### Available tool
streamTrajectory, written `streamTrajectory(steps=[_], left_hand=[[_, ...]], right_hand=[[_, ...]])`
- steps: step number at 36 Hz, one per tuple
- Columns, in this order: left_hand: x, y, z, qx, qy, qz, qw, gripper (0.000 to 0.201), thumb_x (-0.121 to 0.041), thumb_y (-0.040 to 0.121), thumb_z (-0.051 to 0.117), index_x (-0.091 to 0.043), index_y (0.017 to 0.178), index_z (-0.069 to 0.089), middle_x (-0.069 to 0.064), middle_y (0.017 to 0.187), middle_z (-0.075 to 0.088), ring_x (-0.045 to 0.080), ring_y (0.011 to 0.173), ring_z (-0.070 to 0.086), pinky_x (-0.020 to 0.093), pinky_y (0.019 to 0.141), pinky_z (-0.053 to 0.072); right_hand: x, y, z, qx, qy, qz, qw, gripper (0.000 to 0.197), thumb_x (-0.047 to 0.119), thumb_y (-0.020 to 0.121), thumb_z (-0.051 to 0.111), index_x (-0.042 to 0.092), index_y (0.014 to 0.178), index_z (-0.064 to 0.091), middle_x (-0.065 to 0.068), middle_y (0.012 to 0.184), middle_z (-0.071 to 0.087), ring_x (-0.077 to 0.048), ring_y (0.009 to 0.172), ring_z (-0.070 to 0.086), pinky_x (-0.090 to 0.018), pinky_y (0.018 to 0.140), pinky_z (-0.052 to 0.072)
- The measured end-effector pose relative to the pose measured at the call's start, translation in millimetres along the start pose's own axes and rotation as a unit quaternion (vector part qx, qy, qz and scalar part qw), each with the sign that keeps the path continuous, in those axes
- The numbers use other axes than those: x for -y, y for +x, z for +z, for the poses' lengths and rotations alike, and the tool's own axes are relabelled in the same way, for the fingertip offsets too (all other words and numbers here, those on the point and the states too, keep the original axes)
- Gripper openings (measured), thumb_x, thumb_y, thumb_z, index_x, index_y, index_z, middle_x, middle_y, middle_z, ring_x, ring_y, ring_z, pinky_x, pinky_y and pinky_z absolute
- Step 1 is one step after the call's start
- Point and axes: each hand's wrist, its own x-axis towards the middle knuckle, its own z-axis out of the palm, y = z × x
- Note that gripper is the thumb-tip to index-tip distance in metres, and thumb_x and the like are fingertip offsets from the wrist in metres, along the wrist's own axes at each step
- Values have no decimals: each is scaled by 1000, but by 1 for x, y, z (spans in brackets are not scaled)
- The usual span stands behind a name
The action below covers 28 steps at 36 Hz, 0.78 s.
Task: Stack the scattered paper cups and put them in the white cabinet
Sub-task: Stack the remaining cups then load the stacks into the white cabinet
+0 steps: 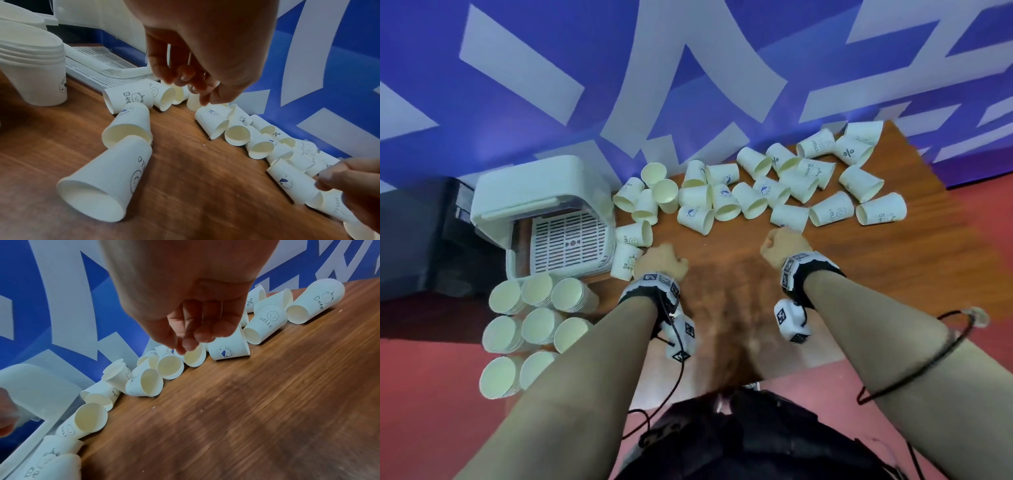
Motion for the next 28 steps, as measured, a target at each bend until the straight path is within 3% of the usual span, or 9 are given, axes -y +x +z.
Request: streamTrajectory(steps=[5, 9, 14, 17, 20, 24, 28], left_hand=[[-3, 28, -8, 16, -2, -14, 1000, 25, -33, 89, 52, -13, 102, 58, 5, 92, 48, 29, 84, 52, 34, 70, 43], [-1, 60, -14, 4, -28, -25, 999, 26, -35, 88, 53, -11, 98, 58, 10, 101, 59, 29, 88, 57, 34, 70, 43], [-14, 96, -22, -8, -46, -23, 999, 21, -37, 89, 51, -18, 81, 52, 6, 84, 59, 27, 77, 55, 32, 67, 44], [-26, 121, -18, 18, -30, 21, 999, 27, -41, 92, 49, -16, 87, 56, 3, 81, 61, 27, 79, 62, 33, 70, 49], [-38, 143, -11, 58, 1, 49, 997, 32, -40, 91, 50, -11, 98, 61, 3, 84, 58, 24, 77, 56, 30, 66, 42], [-53, 167, 7, 87, 0, 41, 995, 47, -54, 88, 51, -13, 109, 56, 6, 104, 60, 29, 97, 60, 33, 73, 42], [-59, 179, 27, 102, 7, 30, 994, 55, -53, 87, 55, -10, 120, 47, 8, 120, 58, 31, 106, 60, 34, 72, 38]], right_hand=[[5, 25, 2, 20, -10, -35, 999, 18, 22, 91, 50, 10, 93, 64, -9, 89, 65, -24, 76, 58, -28, 63, 46], [17, 54, -5, 14, -10, -61, 998, 22, 24, 95, 47, 8, 88, 61, -8, 88, 62, -26, 83, 59, -29, 66, 43], [37, 105, -16, -21, -48, -108, 993, 20, 21, 97, 45, 7, 100, 60, -14, 104, 65, -28, 89, 59, -28, 71, 42], [49, 133, -17, -6, -80, -121, 989, 26, 23, 93, 54, 14, 117, 56, -10, 118, 58, -31, 101, 61, -35, 81, 50], [57, 157, -13, 14, -145, -138, 980, 37, 23, 93, 54, 18, 129, 49, -8, 131, 45, -31, 106, 59, -37, 81, 48], [61, 180, -3, 14, -249, -197, 948, 51, 32, 90, 57, 17, 137, 42, -9, 133, 42, -30, 120, 48, -42, 92, 43], [58, 192, 10, 3, -296, -222, 929, 57, 36, 87, 60, 15, 136, 40, -10, 132, 43, -31, 121, 42, -43, 95, 37]])
